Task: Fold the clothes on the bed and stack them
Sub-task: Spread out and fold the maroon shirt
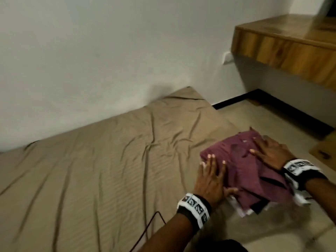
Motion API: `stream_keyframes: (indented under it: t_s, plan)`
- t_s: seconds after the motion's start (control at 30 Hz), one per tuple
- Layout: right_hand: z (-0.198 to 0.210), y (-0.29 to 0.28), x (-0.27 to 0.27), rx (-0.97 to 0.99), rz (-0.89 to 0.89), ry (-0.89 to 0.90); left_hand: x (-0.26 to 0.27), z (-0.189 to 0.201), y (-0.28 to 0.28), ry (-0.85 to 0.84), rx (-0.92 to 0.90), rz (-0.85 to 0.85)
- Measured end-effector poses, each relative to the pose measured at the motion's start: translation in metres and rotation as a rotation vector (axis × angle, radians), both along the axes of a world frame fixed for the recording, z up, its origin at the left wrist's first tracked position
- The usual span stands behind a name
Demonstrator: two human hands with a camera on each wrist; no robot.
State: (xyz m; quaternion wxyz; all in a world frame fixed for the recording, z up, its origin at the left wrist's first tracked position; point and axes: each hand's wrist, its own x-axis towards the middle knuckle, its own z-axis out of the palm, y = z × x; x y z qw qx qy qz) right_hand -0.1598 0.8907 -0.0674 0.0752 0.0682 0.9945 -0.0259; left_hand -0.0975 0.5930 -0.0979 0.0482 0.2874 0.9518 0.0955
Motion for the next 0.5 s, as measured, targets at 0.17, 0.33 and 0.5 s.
stream_keyframes:
  t_s: [0.17, 0.33, 0.5]
  plan:
    - [0.054, -0.109, -0.026, 0.014, 0.179, 0.225, 0.097, 0.028, -0.180, 0.078, 0.023, 0.208]
    - [0.059, -0.317, -0.014, -0.236, 0.438, 0.011, 0.212, 0.009, -0.395, -0.037, 0.073, 0.634]
    - [-0.024, -0.551, 0.040, -0.102, 0.807, -0.354, 0.279, 0.000, -0.544, -0.335, -0.017, 1.023]
